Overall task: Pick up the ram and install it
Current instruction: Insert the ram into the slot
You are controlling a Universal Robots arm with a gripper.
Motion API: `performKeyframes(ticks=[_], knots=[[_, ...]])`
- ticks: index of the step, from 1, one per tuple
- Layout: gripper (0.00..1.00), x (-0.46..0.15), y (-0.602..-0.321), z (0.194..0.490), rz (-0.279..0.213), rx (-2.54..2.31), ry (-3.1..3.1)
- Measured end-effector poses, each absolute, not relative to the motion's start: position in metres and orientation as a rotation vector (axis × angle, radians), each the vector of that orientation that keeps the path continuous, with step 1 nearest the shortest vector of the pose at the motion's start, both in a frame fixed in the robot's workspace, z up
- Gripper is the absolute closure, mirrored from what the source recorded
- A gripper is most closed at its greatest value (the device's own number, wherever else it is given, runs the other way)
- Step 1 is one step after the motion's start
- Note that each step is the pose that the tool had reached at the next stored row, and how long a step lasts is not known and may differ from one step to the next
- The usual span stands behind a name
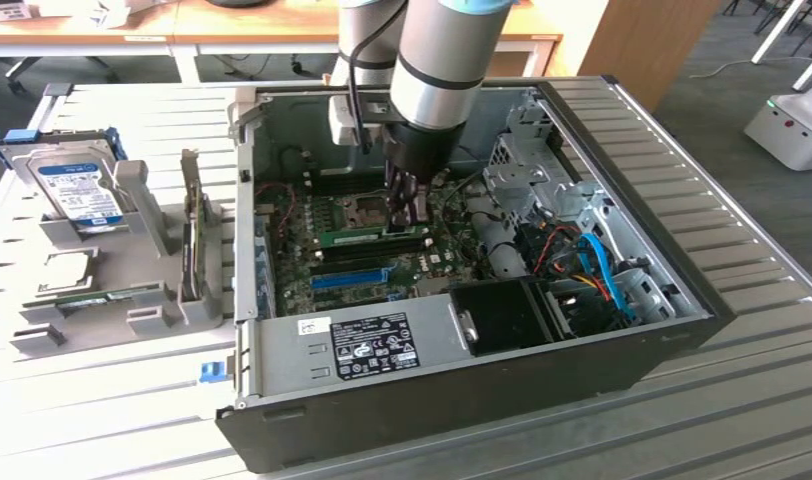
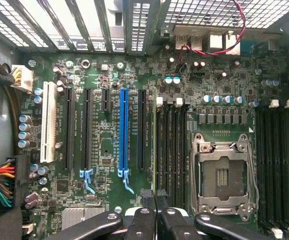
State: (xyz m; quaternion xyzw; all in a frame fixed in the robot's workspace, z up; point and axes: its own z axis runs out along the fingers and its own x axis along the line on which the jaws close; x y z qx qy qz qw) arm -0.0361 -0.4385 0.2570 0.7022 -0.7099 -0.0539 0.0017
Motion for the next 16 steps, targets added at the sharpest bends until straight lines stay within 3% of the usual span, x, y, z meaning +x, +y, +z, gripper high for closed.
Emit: performKeyframes(ticks=[16], knots=[[0.88, -0.0261, -0.4381, 0.2528, -0.174, 2.193, -2.243]])
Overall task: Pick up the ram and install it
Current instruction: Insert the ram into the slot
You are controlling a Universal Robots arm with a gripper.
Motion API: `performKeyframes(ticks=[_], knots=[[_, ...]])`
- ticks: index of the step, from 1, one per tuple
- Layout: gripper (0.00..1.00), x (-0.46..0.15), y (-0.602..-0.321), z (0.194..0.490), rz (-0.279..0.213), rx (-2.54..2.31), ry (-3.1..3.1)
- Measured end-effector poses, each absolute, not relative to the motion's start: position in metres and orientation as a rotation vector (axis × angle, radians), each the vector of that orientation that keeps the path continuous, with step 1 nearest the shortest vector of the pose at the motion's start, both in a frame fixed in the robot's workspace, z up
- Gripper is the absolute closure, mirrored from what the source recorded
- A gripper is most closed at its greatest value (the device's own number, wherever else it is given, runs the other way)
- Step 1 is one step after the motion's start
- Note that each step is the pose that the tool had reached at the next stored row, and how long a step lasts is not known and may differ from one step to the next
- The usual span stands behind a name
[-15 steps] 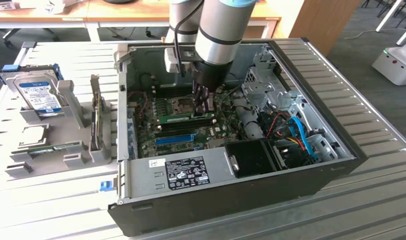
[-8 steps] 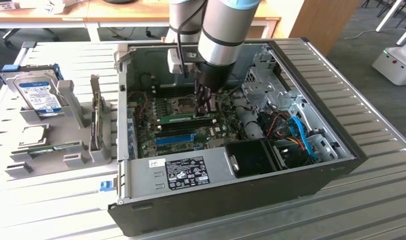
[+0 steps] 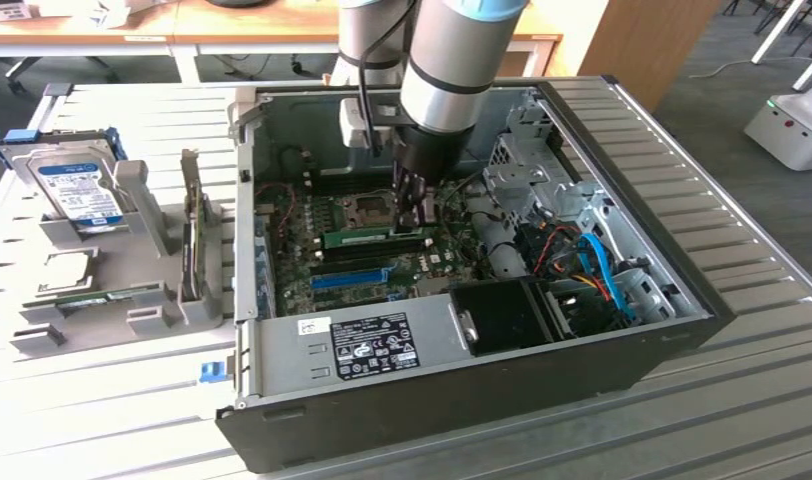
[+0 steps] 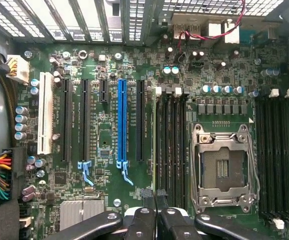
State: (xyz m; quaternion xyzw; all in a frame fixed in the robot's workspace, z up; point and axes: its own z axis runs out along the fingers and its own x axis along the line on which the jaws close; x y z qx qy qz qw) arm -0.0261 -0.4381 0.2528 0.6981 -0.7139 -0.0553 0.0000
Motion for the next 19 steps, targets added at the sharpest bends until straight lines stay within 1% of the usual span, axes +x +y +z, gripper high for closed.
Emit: performKeyframes(ticks=[19], knots=[[0.88, -0.0245, -0.4364, 0.2486, -0.174, 2.146, -2.291]])
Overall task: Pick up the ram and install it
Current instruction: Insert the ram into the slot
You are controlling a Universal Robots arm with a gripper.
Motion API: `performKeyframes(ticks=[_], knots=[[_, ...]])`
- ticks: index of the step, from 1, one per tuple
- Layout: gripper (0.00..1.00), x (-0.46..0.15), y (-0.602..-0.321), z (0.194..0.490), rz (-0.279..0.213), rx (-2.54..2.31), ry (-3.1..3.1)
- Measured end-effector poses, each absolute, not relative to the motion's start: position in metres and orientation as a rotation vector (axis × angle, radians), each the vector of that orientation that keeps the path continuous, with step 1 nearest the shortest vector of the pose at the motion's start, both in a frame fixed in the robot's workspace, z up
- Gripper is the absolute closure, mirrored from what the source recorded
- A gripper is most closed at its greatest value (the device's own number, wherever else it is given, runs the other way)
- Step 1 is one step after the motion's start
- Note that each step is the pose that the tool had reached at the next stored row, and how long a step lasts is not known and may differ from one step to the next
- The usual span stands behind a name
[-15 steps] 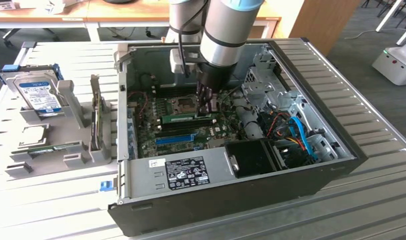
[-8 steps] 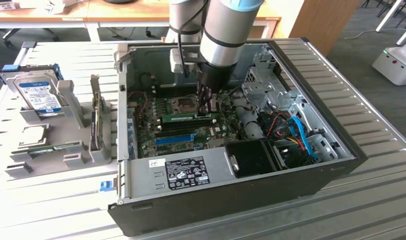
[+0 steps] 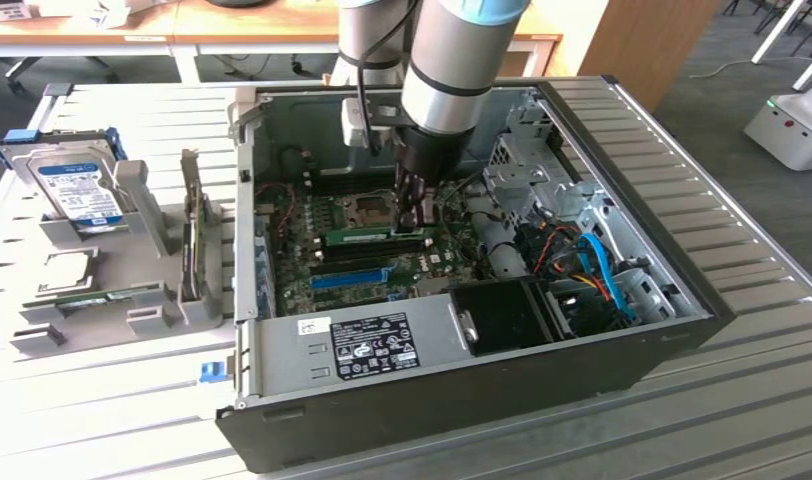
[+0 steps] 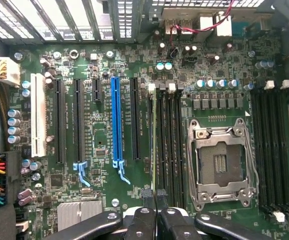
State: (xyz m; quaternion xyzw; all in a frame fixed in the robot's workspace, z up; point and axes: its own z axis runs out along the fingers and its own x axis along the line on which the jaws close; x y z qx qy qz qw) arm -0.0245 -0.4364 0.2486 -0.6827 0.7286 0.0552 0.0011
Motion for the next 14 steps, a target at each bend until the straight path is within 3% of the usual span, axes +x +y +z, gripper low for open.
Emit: performKeyframes(ticks=[14], knots=[[0.88, -0.0246, -0.4343, 0.2429, 0.173, -2.143, 2.287]])
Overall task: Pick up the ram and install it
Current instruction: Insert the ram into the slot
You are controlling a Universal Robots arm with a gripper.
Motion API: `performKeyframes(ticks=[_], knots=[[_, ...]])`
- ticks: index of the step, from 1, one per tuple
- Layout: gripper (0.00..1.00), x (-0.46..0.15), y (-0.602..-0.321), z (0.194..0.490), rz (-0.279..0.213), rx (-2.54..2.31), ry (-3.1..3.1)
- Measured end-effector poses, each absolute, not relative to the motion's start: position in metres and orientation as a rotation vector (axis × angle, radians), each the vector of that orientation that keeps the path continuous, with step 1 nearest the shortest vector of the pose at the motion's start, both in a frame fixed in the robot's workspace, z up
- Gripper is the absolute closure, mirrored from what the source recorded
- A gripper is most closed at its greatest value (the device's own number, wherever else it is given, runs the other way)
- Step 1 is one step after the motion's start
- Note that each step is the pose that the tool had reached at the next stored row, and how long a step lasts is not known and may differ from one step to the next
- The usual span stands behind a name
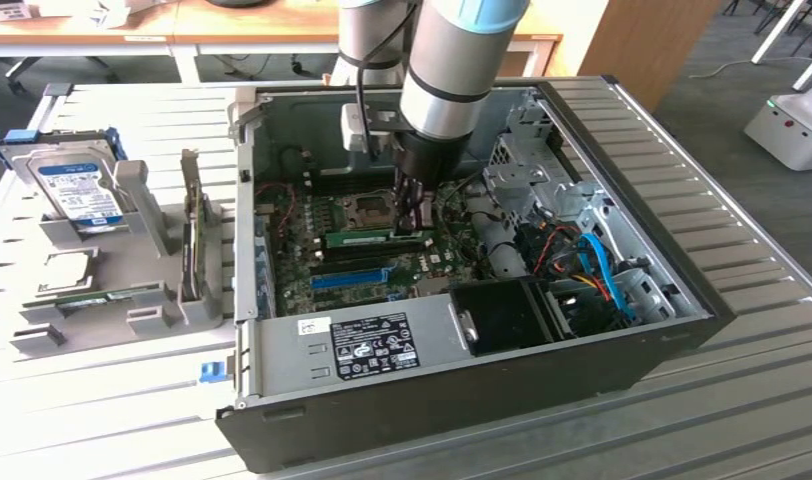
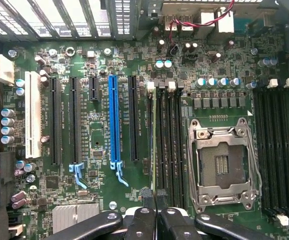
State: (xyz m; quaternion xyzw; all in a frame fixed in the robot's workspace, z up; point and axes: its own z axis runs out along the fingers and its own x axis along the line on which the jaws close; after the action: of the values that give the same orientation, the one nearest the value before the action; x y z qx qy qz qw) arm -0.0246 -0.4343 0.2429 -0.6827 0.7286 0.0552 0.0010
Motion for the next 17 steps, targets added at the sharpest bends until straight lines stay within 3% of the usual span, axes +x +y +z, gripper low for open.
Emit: performKeyframes(ticks=[17], knots=[[0.88, -0.0259, -0.4342, 0.2427, 0.172, -2.203, 2.236]])
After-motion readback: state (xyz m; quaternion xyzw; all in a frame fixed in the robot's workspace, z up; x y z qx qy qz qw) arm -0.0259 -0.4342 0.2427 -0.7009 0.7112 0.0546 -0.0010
